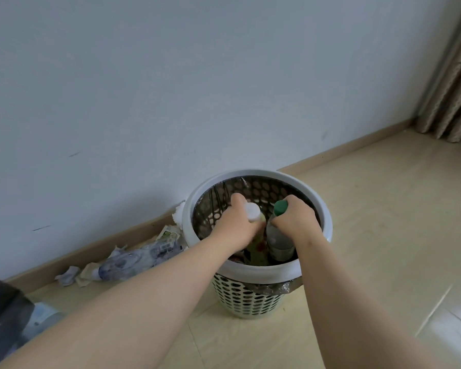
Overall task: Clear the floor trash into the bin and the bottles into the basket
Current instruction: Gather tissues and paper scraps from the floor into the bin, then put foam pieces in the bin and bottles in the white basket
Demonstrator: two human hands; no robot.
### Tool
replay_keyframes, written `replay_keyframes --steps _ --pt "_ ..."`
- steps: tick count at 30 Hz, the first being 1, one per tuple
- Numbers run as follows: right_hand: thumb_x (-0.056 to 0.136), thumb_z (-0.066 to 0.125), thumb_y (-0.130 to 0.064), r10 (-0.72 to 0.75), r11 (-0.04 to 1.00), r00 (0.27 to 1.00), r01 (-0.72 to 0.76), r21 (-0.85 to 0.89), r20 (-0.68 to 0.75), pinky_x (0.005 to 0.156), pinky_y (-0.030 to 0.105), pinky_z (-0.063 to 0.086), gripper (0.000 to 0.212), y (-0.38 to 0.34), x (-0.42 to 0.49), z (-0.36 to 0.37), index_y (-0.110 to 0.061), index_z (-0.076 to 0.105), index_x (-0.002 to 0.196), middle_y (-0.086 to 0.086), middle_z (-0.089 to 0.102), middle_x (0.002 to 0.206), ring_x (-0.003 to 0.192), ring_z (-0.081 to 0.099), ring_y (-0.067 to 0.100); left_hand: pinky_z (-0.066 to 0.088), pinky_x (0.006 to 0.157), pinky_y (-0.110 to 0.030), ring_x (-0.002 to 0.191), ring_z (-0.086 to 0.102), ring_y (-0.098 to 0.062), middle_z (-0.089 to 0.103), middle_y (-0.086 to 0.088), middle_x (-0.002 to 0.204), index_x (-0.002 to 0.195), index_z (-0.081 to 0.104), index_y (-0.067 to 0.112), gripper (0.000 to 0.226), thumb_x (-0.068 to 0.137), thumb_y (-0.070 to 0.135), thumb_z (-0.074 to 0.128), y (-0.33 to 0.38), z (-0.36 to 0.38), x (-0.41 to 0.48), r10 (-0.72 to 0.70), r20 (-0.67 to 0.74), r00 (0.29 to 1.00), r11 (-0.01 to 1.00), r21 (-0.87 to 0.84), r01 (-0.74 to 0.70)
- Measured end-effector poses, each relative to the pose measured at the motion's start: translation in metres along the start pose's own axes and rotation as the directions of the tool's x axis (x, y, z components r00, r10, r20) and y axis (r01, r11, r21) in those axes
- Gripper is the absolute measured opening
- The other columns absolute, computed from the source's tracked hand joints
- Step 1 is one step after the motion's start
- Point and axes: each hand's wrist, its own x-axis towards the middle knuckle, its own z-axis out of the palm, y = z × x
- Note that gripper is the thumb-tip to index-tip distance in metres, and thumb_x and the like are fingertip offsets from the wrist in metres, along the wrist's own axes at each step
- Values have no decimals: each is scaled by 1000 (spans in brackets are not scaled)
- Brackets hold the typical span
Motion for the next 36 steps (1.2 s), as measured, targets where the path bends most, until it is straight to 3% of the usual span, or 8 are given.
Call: replay_keyframes --steps 4,7,11,17,22,25,28,36 --pt "79 59 -2 27 998 997 -22 -65 72 74 35 47 40 2 -2 -1 -15 47 115 7 53 101 96 54 27 39 90 -32 116 49 -28 48 -14 130 138 29 7 47 97 26 43 2 17 7 -160 209 965 965 239 108" --pt "79 61 -4 0 992 993 15 -125 116 76 34 47 42 3 -3 1 -15 48 117 5 51 95 94 53 25 41 70 -25 96 52 -20 56 -4 100 128 50 4 38 96 24 47 -2 23 10 -160 318 935 908 418 13" --pt "79 64 -6 21 970 976 33 -241 217 82 35 50 35 4 -4 5 -13 51 111 4 52 87 93 56 25 46 71 -23 84 50 -16 59 -7 110 126 55 8 33 94 14 48 -4 26 12 -169 338 926 844 534 -40" --pt "87 60 -11 90 948 928 32 -316 362 75 31 46 12 5 -6 19 -11 49 93 3 48 76 81 52 21 45 82 -26 106 58 -23 60 -5 121 109 67 15 33 89 -1 46 -10 12 14 -73 117 990 939 344 28" --pt "85 64 -24 84 947 944 23 -320 318 81 32 48 18 4 -7 17 -15 49 80 2 53 82 88 55 21 41 78 -23 98 56 -14 61 1 117 104 63 20 24 94 12 43 -6 -18 9 61 38 997 970 233 -69" --pt "87 58 -29 -25 961 986 69 -269 164 91 42 49 26 -14 -8 11 -13 54 107 6 60 102 100 57 26 40 81 -22 99 54 -12 61 4 113 105 64 20 23 94 15 44 -7 -44 5 113 -38 993 973 207 -102" --pt "90 55 -32 -212 972 974 219 -89 83 89 33 47 39 -52 -16 8 -15 51 126 4 60 116 102 56 19 42 82 -22 94 55 -10 61 6 99 102 65 20 19 92 19 50 -16 -76 -5 100 -128 987 988 126 -83" --pt "93 50 -31 -602 798 782 588 131 159 67 26 47 24 -158 -74 59 -20 60 111 -5 63 94 74 56 11 53 80 -31 83 66 -13 68 3 91 98 62 22 9 92 19 55 -106 -157 -61 -86 -283 955 996 -11 86"
